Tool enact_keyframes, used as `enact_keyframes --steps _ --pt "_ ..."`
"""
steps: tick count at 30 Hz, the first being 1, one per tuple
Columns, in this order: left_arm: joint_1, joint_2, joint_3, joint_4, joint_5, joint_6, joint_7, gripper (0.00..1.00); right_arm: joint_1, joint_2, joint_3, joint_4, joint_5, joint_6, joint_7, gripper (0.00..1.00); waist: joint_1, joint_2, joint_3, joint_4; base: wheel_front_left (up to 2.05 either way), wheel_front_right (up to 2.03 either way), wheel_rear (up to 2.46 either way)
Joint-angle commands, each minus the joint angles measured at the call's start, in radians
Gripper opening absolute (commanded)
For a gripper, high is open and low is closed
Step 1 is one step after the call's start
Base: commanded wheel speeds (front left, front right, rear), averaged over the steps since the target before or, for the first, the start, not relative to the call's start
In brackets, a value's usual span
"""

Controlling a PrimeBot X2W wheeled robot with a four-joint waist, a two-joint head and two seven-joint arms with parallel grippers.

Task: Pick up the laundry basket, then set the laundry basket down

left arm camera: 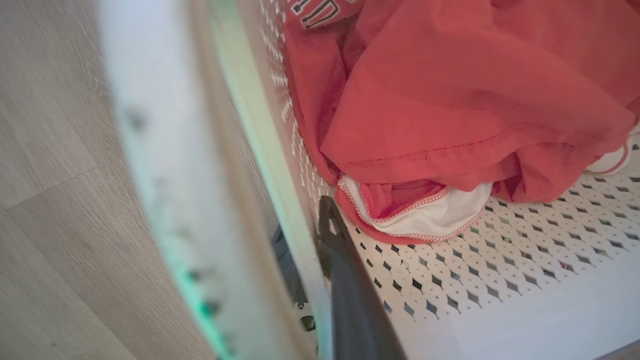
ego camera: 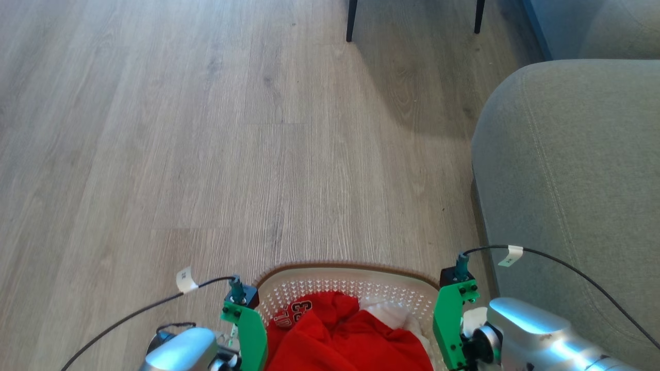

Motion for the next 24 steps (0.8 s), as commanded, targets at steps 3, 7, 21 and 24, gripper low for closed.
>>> enact_keyframes --steps 3,7,21,24 --pt "-0.039 -0.017 0.004 -0.042 -0.002 -0.014 0.006 0.0 -0.058 0.017 -0.006 -0.035 -0.014 0.008 -0.015 0.0 0.0 0.0 -0.002 0.002 0.0 0.0 0.0" --pt "-0.037 -0.016 0.004 -0.043 -0.004 -0.014 0.007 0.0 -0.057 0.018 -0.006 -0.034 -0.015 0.008 -0.014 0.0 0.0 0.0 -0.005 0.003 0.0 0.0 0.0" --pt "-0.034 -0.016 0.004 -0.043 -0.008 -0.014 0.009 0.0 -0.057 0.017 -0.006 -0.034 -0.015 0.008 -0.013 0.0 0.0 0.0 -0.007 0.001 0.0 0.0 0.0" --pt "-0.033 -0.015 0.004 -0.042 -0.007 -0.014 0.01 0.0 -0.056 0.018 -0.006 -0.035 -0.014 0.008 -0.012 0.0 0.0 0.0 -0.008 -0.001 0.0 0.0 0.0"
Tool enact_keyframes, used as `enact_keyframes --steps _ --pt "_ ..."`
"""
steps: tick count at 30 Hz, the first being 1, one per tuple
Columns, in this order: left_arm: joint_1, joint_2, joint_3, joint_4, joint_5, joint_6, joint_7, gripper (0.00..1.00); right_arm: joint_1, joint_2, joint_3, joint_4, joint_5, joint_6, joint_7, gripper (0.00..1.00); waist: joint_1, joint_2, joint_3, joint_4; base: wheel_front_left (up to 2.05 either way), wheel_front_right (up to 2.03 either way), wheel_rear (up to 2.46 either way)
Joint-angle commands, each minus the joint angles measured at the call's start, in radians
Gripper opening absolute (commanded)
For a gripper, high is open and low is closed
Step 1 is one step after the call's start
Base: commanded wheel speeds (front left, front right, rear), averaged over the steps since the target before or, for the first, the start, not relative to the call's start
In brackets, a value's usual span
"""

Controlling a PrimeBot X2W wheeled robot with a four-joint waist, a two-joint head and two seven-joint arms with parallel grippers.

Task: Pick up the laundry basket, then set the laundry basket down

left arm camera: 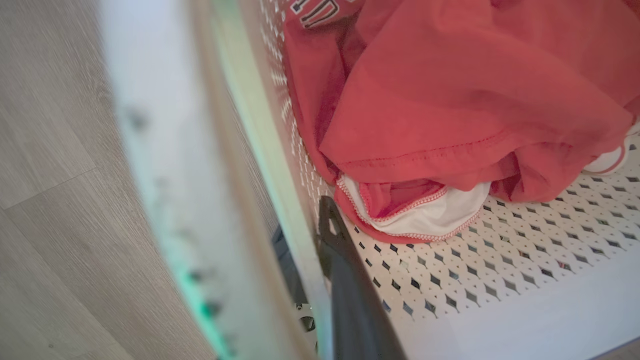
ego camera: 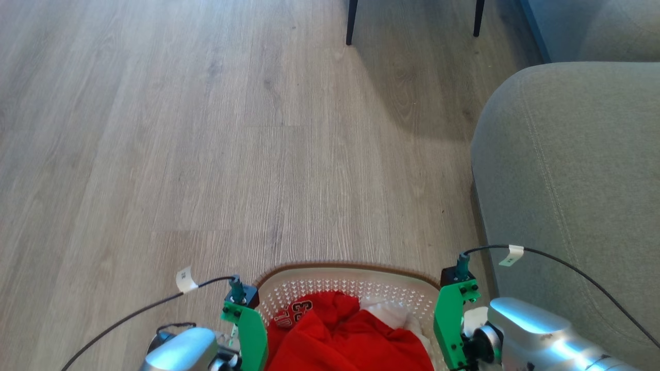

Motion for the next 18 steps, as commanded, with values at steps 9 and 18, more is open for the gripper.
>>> enact_keyframes --steps 9,18 --pt "-0.03 -0.016 0.004 -0.044 -0.001 -0.014 0.007 0.0 -0.052 0.017 -0.006 -0.035 -0.017 0.008 -0.012 0.0 0.0 0.0 -0.005 -0.003 0.0 0.0 0.0" --pt "-0.033 -0.02 0.004 -0.038 -0.004 -0.014 0.005 0.0 -0.053 0.015 -0.006 -0.035 -0.015 0.008 -0.012 0.0 0.0 0.0 -0.001 -0.005 0.0 0.0 0.0"
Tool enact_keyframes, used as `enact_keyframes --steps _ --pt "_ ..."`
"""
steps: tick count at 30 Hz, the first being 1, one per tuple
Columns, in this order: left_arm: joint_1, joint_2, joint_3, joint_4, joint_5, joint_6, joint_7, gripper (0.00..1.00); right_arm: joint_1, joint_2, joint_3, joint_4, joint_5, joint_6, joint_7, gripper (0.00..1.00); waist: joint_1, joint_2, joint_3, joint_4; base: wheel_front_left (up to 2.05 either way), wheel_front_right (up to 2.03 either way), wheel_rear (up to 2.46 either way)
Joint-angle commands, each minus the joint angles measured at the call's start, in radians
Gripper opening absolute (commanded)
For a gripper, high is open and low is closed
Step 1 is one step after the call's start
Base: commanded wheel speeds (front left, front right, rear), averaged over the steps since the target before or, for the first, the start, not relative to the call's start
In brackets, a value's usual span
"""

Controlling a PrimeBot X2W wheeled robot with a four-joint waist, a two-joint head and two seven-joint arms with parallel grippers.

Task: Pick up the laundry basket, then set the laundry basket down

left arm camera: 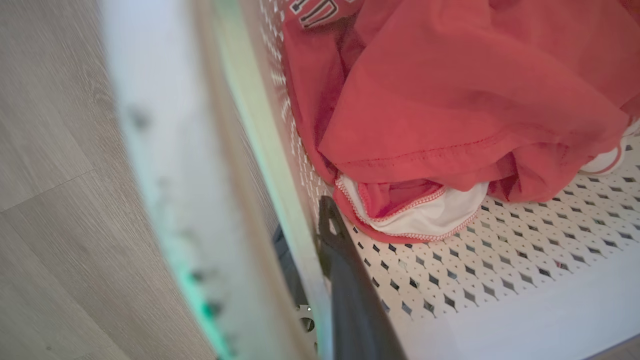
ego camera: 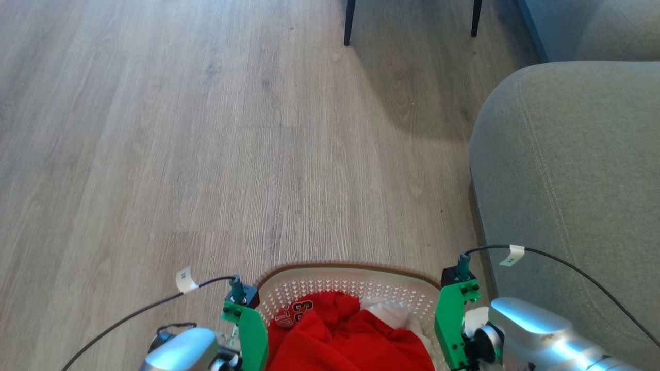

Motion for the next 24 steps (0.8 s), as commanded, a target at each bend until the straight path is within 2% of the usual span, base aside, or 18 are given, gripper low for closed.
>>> enact_keyframes --steps 1,13,24 --pt "-0.034 -0.02 0.005 -0.035 0.003 -0.014 0.005 0.0 -0.053 0.018 -0.006 -0.035 -0.015 0.008 -0.012 0.0 0.0 0.0 0.0 0.0 0.0 0.0 0.0" --pt "-0.042 -0.027 0.005 -0.02 0.005 -0.014 -0.006 0.0 -0.055 0.013 -0.006 -0.046 -0.013 0.008 -0.025 0.0 0.0 0.0 0.023 -0.001 0.0 0.0 0.0" --pt "-0.102 -0.069 0.005 0.033 0.03 -0.014 -0.078 0.0 -0.099 -0.031 -0.006 -0.094 -0.047 0.008 -0.13 0.0 0.0 0.0 0.191 0.001 0.0 0.0 0.0"
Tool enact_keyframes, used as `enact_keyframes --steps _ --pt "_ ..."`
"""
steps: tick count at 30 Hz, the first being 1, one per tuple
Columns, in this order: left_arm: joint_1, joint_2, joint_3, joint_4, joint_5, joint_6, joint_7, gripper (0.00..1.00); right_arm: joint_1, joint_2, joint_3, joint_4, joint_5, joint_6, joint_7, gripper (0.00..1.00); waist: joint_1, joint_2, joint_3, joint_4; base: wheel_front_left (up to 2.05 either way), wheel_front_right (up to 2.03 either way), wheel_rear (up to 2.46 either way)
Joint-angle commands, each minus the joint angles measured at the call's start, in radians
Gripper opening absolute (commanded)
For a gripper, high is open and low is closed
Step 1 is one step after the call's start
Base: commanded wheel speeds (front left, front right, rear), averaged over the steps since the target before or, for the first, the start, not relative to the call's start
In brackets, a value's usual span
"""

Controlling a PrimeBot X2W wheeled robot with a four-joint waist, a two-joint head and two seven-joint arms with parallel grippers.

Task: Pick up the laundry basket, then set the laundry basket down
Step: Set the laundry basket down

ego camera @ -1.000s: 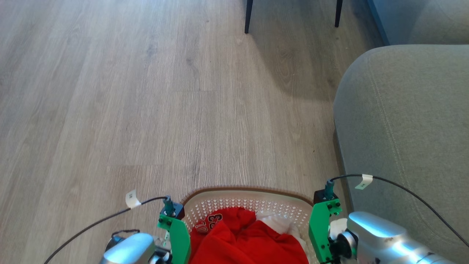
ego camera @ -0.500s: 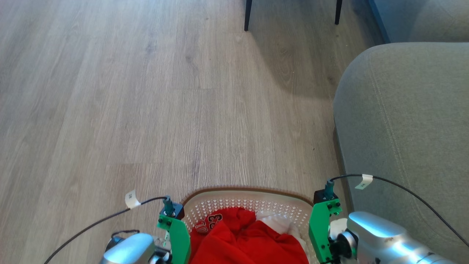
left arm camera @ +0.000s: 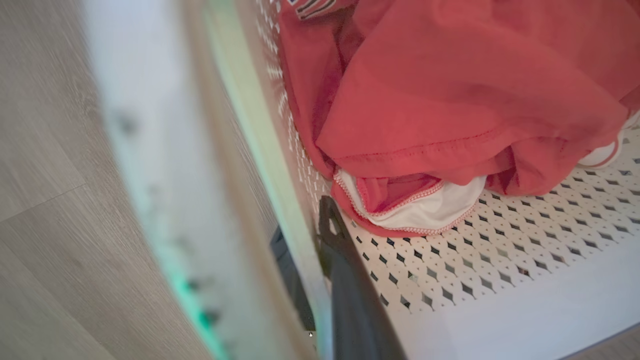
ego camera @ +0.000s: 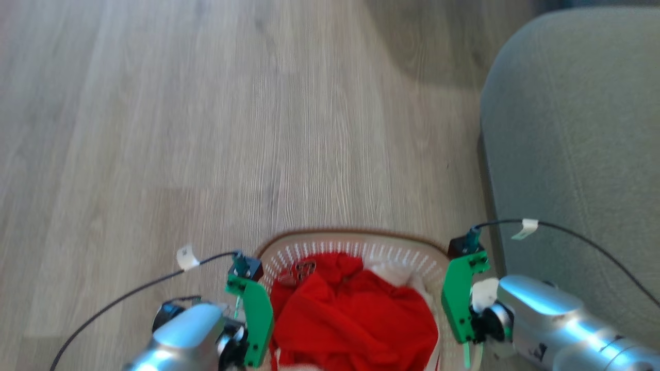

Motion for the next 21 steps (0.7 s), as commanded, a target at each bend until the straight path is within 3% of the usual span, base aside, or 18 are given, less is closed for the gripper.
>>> enact_keyframes --steps 1,8,12,21 --pt "-0.048 -0.033 0.003 -0.02 0.02 -0.014 -0.011 0.0 -0.053 0.009 -0.008 -0.048 -0.016 0.008 -0.043 0.0 -0.0001 0.0 0.066 0.003 0.0 0.0 0.0" --pt "-0.115 -0.057 0.003 0.027 0.035 -0.014 -0.07 0.0 -0.106 -0.019 -0.008 -0.036 -0.027 0.008 -0.154 0.0 -0.0001 0.0 0.218 0.005 0.0 0.0 0.0" --pt "-0.155 -0.061 0.014 0.041 0.028 -0.012 -0.112 0.0 -0.139 -0.036 -0.008 -0.052 -0.101 0.008 -0.237 0.0 -0.0001 0.0 0.299 0.007 0.0 0.0 0.0" --pt "-0.233 -0.062 0.018 -0.003 0.024 0.037 -0.215 0.0 -0.206 -0.048 -0.008 -0.015 -0.105 0.008 -0.377 0.0 -0.0001 0.0 0.46 0.013 0.0 0.0 0.0"
